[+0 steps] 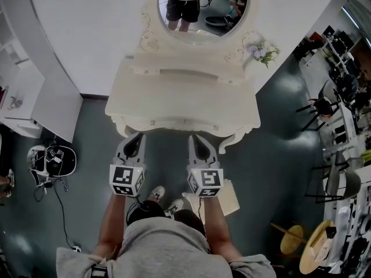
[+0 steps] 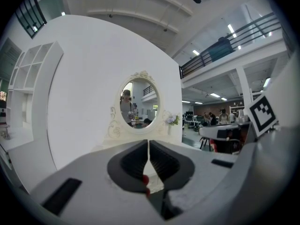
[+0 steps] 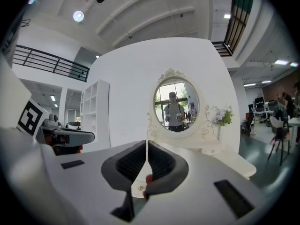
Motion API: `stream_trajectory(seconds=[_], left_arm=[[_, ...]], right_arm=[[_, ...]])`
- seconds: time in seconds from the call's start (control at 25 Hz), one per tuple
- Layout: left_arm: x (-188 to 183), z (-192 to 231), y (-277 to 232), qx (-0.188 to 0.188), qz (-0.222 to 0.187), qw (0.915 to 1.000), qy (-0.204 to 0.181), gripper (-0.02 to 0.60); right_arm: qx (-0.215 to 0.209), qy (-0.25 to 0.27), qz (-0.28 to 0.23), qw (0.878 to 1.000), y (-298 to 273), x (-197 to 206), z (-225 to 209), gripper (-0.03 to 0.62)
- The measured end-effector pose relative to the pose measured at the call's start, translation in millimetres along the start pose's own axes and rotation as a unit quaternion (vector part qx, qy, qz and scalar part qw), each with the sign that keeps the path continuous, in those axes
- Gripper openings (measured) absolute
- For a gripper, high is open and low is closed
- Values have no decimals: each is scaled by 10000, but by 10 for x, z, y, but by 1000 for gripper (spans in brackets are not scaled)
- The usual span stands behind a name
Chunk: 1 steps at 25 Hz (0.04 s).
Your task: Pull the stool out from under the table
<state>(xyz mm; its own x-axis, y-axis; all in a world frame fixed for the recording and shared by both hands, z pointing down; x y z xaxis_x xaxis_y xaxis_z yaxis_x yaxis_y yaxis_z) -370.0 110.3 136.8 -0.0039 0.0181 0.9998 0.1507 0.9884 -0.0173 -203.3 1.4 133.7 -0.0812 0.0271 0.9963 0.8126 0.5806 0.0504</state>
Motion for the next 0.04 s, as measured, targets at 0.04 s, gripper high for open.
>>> stream_trajectory(seconds=[0.04], left_arm=[[0, 1, 4, 0, -4, 10000, -7, 14]], right_arm=[[5, -13, -3, 10000, 4, 1, -3, 25]])
Point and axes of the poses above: the fingertips, and each gripper's own axes: y backward along the fingers, z to its left, x out of its underside, the point moved 4 cm from there along y, backward along the fingers, and after that the axes turned 8 degrees about -z, right-handed, at the moved point
